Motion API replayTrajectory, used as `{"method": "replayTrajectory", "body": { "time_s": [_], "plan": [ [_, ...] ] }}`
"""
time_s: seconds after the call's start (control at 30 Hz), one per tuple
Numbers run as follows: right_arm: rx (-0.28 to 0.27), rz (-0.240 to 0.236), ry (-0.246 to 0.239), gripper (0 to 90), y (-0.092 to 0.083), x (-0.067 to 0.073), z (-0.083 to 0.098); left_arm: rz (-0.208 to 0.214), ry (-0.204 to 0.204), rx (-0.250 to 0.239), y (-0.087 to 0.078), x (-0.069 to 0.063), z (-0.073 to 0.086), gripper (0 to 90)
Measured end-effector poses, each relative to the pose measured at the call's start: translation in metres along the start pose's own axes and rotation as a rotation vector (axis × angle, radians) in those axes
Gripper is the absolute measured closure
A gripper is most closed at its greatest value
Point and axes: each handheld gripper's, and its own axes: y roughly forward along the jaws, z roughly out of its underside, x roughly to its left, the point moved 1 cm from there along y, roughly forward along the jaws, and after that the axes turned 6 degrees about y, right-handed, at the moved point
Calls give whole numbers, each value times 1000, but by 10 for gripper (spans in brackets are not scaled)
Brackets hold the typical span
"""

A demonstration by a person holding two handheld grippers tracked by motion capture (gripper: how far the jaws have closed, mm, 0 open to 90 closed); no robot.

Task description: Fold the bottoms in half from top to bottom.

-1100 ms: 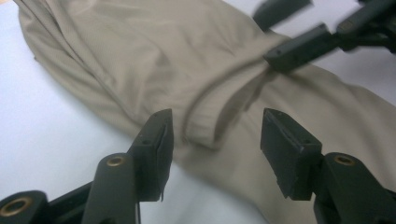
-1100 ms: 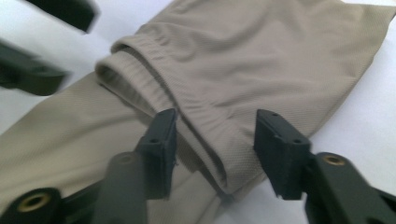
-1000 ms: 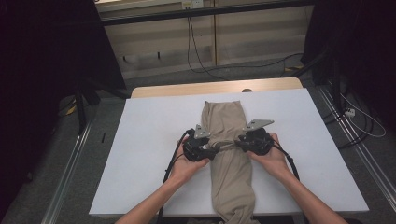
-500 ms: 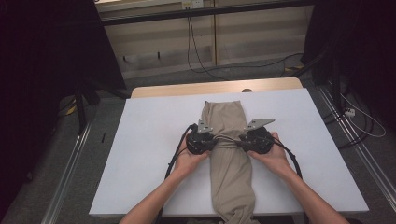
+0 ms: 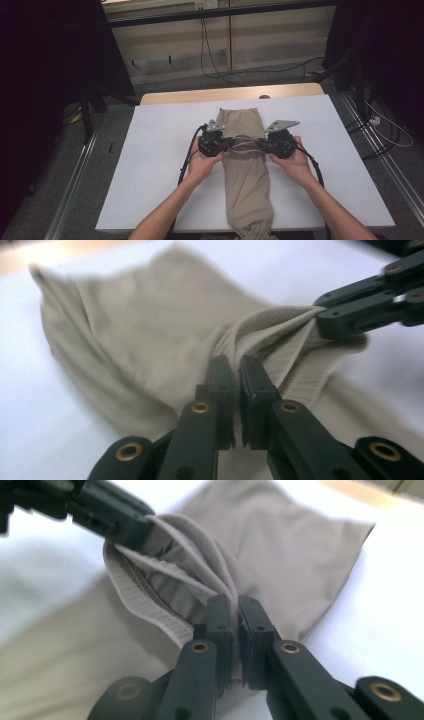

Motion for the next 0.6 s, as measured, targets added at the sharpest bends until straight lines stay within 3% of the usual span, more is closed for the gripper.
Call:
{"method": "replayTrajectory", "body": {
  "time_s": [0.1, 0.2, 0.3, 0.43, 0.6],
  "plan": [
    [-60, -38, 21, 853, -21, 0, -11, 19, 29, -50, -23, -9, -14, 857],
    [-85, -74, 21, 852, -40, 8, -14, 45, 63, -53, -42, -21, -16, 856],
    [-62, -109, -3, 852, -55, 22, -5, 91, 77, -26, -53, -36, -2, 856],
    [2, -165, -24, 852, -68, 42, 24, 147, 118, 22, -65, -60, 25, 856],
    [37, -219, -46, 852, -86, 65, 46, 194, 160, 41, -86, -85, 47, 856]
  ]
}}
